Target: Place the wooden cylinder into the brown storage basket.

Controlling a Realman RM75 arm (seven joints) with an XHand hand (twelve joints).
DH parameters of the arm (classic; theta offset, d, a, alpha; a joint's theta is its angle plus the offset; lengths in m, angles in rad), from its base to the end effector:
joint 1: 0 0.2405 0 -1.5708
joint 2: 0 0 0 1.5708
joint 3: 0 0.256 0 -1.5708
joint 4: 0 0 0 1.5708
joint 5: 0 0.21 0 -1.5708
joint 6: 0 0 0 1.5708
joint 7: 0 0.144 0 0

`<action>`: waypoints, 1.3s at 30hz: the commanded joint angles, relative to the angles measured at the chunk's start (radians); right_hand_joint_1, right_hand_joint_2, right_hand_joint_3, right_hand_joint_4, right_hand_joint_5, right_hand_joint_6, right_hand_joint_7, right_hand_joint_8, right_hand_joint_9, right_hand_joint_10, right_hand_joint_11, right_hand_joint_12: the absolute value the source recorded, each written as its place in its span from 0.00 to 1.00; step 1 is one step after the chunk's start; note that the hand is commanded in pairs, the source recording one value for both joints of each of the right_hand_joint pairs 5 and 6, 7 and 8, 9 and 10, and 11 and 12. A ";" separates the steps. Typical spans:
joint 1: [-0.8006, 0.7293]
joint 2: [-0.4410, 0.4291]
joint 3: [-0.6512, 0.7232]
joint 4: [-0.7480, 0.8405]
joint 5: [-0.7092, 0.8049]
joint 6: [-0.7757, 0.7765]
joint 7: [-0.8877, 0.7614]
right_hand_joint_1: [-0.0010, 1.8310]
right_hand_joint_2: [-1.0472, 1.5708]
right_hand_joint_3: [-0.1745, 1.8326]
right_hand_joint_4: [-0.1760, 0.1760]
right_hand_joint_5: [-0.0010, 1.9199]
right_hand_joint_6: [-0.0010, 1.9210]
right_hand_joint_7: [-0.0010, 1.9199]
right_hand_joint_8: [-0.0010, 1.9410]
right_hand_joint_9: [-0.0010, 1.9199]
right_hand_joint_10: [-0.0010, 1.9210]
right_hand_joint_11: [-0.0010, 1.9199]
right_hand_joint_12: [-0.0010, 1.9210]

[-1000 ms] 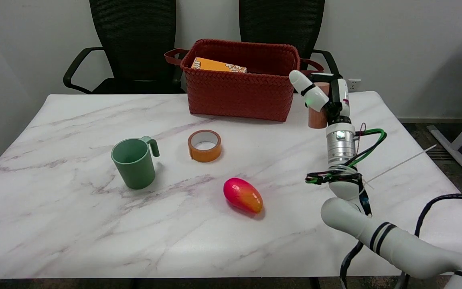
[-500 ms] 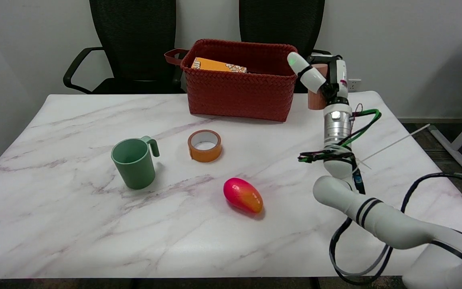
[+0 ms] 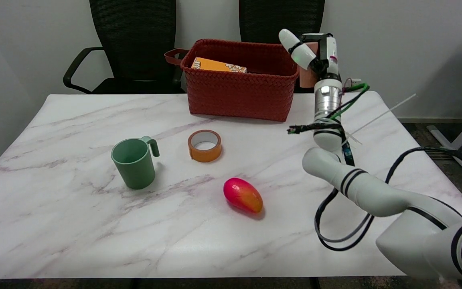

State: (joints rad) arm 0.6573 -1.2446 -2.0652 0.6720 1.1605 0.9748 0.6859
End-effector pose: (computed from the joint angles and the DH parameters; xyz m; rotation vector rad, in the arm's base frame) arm -0.1933 -0.4573 0.3790 1.1981 -0.3152 1.4203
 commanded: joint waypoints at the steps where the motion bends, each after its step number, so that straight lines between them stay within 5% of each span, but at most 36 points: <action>1: 0.262 -0.097 -0.016 -0.223 -0.063 -0.093 -0.132 0.42 0.81 0.12 0.50 0.98 0.98 1.00 0.99 0.98 0.98 1.00 1.00; 16: 0.434 -0.202 -0.016 -0.420 -0.335 -0.230 -0.345 0.37 0.84 0.10 0.50 1.00 1.00 1.00 0.99 0.98 0.98 1.00 1.00; 27: 0.452 -0.218 -0.016 -0.467 -0.373 -0.281 -0.598 0.27 1.00 0.00 0.50 1.00 1.00 1.00 0.99 0.94 0.94 1.00 1.00; 39: 0.466 -0.181 -0.010 -0.520 -0.369 -0.330 -0.636 0.25 1.00 0.00 0.50 1.00 1.00 0.99 0.98 0.91 0.91 1.00 1.00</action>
State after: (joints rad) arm 1.0730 -1.4315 -2.0795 0.2462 0.8359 0.7210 0.1960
